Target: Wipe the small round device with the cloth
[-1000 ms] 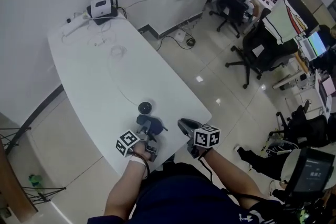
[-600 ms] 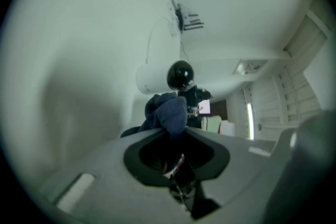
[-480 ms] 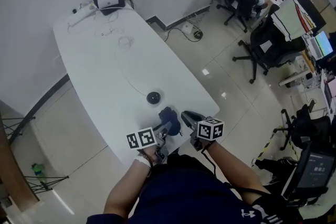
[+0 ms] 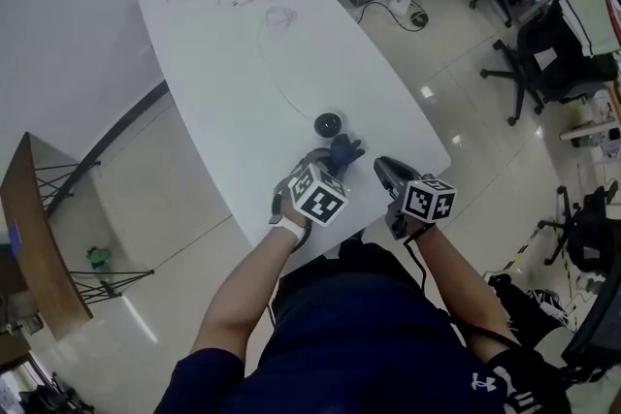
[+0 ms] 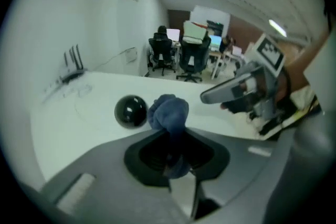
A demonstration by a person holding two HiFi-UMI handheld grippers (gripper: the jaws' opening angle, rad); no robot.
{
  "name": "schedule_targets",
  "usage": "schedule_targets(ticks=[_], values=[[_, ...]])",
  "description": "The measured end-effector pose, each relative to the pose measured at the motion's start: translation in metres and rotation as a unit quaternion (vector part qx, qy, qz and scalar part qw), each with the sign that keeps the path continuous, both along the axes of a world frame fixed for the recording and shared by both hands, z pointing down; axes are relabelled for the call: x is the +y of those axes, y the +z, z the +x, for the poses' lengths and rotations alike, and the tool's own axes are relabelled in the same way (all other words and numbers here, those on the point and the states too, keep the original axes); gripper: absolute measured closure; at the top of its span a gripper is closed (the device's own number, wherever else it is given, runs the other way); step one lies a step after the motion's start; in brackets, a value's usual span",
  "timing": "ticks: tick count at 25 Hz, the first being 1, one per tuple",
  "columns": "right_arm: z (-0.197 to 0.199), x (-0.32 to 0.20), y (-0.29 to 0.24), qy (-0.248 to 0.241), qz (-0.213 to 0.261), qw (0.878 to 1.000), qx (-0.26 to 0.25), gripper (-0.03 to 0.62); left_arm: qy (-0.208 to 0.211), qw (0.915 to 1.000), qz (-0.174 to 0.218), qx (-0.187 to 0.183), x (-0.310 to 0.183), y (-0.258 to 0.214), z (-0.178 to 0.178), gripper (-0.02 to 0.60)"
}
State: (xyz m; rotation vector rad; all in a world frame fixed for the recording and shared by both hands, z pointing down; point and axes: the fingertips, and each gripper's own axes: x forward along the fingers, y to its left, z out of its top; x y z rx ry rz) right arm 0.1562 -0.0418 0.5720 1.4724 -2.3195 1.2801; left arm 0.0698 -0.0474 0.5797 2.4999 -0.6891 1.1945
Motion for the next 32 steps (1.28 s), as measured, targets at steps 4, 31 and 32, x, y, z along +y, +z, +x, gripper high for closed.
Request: schedule_targets(ticks=[4, 31, 32], values=[[0.012, 0.014, 0.005, 0.009, -0.006, 1.000, -0.001, 0.530, 0.126, 0.9665, 0.127, -0.183, -0.024, 0.029, 0.018, 0.520], [0.034, 0.025, 0.010, 0.040, -0.017, 0.999, -0.003, 0.534, -0.010, 0.9946, -0.098, -0.031, -0.145, 0.009, -0.051, 0.520], [0.036, 0.027, 0.012, 0.044, -0.019, 0.999, -0.004, 0.537, -0.016, 0.9924, -0.118, -0.029, -0.141, 0.014, -0.051, 0.520]])
